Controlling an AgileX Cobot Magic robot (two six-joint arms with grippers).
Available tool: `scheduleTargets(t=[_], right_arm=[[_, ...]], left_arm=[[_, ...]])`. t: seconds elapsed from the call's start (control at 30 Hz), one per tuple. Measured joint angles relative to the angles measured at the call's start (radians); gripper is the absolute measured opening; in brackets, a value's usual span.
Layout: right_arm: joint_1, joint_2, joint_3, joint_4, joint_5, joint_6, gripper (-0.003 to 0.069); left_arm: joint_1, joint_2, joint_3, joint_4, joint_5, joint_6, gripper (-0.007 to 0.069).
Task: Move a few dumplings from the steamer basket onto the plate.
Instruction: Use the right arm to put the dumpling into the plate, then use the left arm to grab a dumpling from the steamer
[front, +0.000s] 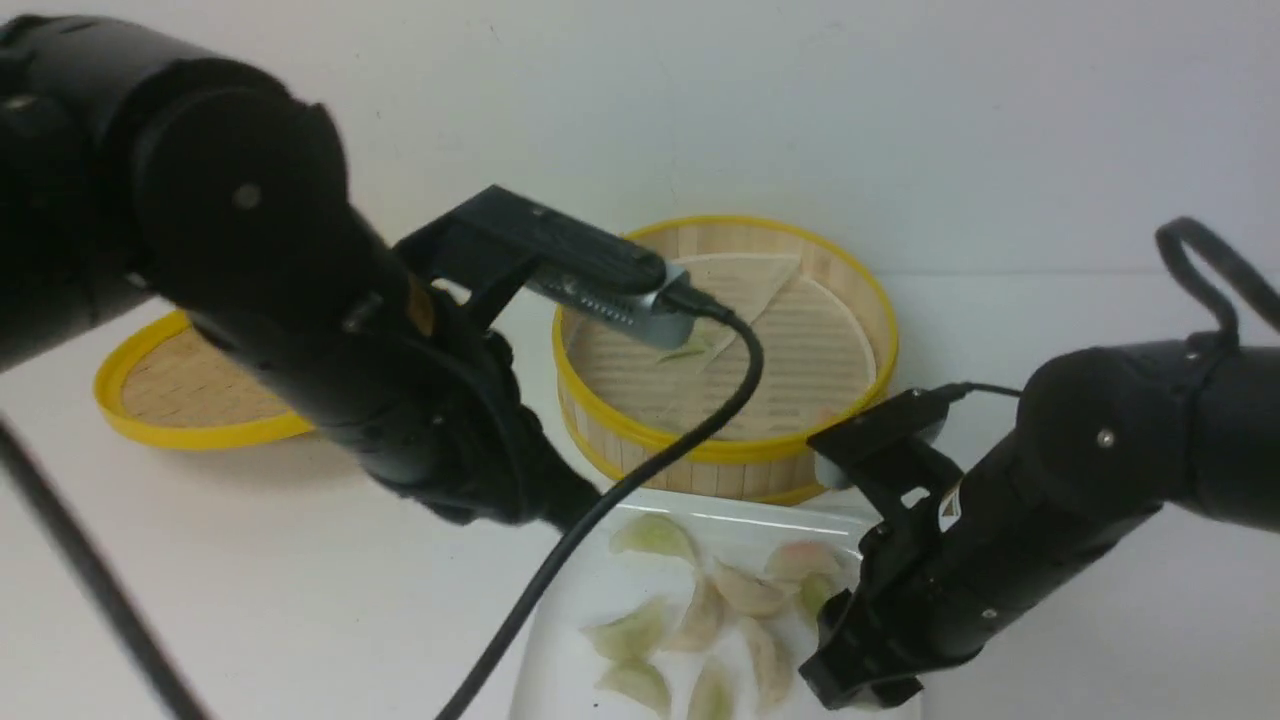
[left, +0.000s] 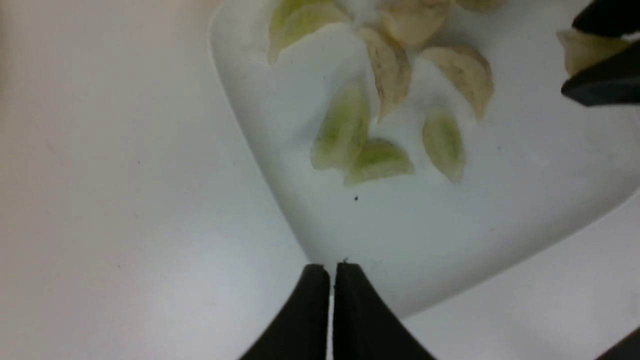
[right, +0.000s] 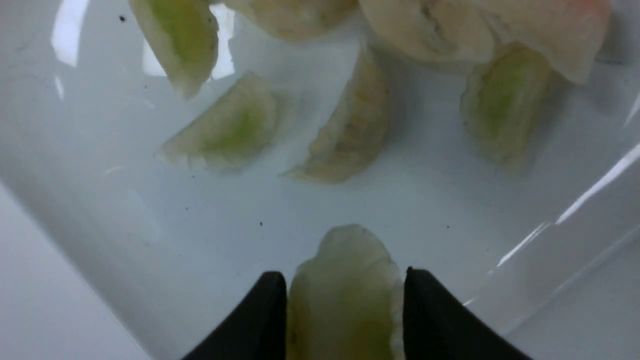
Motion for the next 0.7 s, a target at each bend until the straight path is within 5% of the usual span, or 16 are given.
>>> scheduleTargets(t=[0.17,0.33,0.5,0.7], right_arm=[[0.000,0.014,0.001,0.008,-0.001,0.003,0.0435],[0.000,0.000,0.003,0.017,0.010,0.004,0.0491],[0.000,-0.121,0.003,-0.023,0.038,0.052,0.0420],[0.000,-0.309,0.003,-0.151,0.107,0.180,0.0312]], left_arm=[[0.087,0.168,-0.234,-0.104,0.041,0.140,-0.0003],[0.143,0.337,-0.438,-0.201,0.070,0.300,-0.0003],[0.145,0.507,-0.596,-0.216,-0.009,0.370,0.0008],[0.145,0.695,-0.702,-0.218,-0.131,0.442,0.0115]])
